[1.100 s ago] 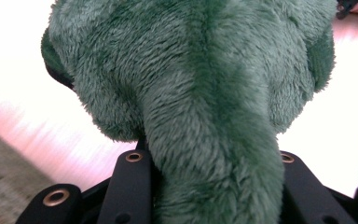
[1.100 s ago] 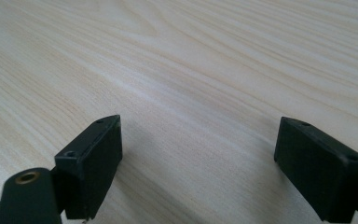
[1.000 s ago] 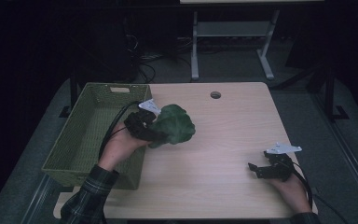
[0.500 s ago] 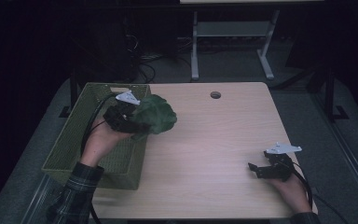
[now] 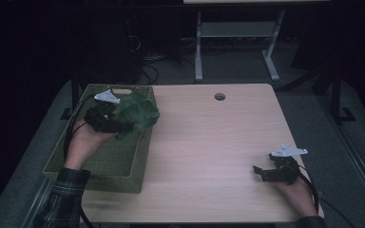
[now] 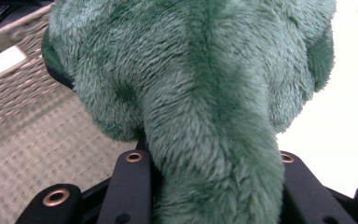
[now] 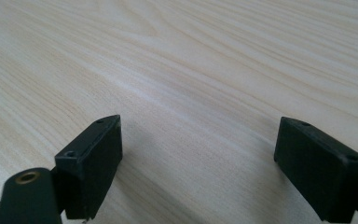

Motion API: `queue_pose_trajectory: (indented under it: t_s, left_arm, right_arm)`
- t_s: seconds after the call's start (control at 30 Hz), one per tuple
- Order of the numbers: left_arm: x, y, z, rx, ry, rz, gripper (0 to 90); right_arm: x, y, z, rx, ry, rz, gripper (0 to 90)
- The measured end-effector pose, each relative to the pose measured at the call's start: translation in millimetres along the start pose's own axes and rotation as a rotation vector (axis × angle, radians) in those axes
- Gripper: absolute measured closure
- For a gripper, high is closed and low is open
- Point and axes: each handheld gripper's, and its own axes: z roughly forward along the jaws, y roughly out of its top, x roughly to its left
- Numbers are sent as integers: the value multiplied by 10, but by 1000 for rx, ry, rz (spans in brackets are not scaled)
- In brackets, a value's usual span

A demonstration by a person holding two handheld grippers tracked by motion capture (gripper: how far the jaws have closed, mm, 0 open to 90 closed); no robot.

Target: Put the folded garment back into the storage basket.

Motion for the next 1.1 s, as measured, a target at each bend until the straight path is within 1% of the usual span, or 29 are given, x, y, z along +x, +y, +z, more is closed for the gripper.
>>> queue_pose_trajectory:
  t_s: [0.13,0.27,0.37,0.43,0.53,0.6,0.9,0.97,1.1]
  left_arm:
    - [126,-103,-71,4,30,-29,648]
    - [247,-225,-120,7,63,-70,648]
    - [327,-318,-129,17,85,-94,648]
    - [373,-378,-120,26,90,-101,648]
    - [430,-459,-87,29,97,-116,647]
    - [464,-505,-56,35,96,-119,647]
    - [551,-677,148,55,100,-146,640]
    - [560,-710,197,71,95,-152,639]
    - [581,-770,303,93,90,-152,639]
  right_arm:
    - [0,0,0,0,0,0,147]
    - [0,0,1,0,0,0,147]
    - [0,0,0,0,0,0,147]
    - [0,0,0,0,0,0,147]
    - [0,0,0,0,0,0,148]
    - [0,0,-1,0,0,0,148]
    - [0,0,0,0,-1,0,148]
    - [0,0,0,0,-1,0,148]
    - [0,0,0,0,0,0,148]
